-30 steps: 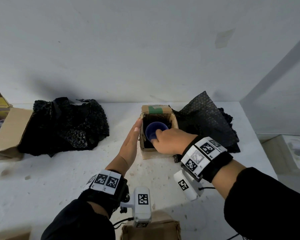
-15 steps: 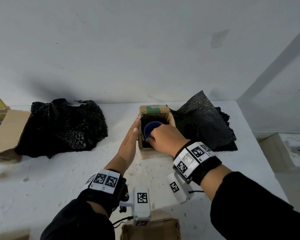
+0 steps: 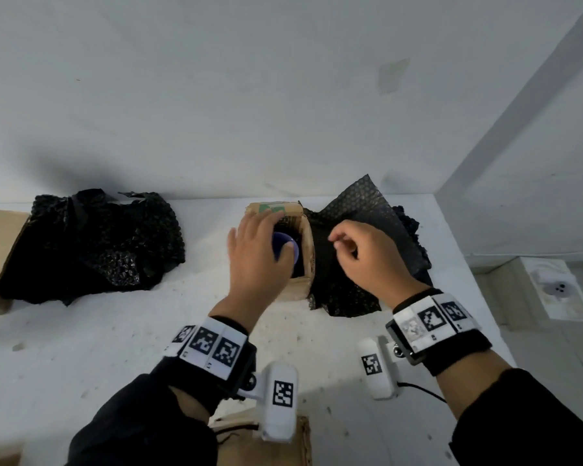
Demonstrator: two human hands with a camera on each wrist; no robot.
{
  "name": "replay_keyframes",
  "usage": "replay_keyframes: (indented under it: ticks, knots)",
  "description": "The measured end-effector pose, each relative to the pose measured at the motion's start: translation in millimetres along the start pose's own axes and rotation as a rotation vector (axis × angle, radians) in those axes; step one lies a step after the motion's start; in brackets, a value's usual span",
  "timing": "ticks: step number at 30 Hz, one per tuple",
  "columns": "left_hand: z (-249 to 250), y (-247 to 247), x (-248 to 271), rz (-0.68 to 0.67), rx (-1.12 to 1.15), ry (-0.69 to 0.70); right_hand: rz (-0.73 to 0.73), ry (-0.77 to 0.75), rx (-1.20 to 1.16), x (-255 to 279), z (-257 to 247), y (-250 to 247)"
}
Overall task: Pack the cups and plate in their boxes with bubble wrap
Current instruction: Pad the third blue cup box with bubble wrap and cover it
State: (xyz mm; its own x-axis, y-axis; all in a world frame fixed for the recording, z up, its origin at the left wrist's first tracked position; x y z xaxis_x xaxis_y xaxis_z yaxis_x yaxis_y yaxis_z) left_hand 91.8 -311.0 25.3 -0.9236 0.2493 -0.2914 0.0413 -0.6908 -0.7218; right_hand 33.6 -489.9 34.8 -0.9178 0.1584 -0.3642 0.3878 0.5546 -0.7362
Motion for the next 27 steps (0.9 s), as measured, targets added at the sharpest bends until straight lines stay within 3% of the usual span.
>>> replay_keyframes:
  ticks: [3,6,12,17,22,27]
  knots:
    - [48,23,13,-0.077,0.169,0.168,-0.039,0.123,0.061,5,35,-12]
    - [78,54,29,-0.163,0.175,0.209,-0.157,0.204,0.099,12,63,-12]
    - [62,111,49,-0.382,-0.072,-0.148,-0.326,0.129,0.104,21,90,9]
    - [53,127,59,-0.443,-0.16,-0.222,-0.481,0.079,0.333,24,100,32]
    - [55,131,55,-0.372,-0.17,-0.255,-0.297,0.106,0.182,22,105,33]
    - [67,120,44,-0.241,0.031,-0.312,-0.054,0.113,0.053,14,103,12]
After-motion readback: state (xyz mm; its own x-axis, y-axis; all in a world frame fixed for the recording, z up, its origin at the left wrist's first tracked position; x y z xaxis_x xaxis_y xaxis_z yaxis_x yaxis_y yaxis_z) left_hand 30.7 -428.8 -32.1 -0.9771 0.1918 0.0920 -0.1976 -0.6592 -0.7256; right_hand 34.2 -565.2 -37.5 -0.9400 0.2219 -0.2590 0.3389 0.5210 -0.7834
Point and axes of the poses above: each hand's wrist, its own x-axis away from the middle knuckle, its own y-axis out of the palm, z = x × y, the point moved 2 cm from there along -x, towards the middle knuckle, and after that the axes turned 7 degrees about z, right-handed, at the moved point
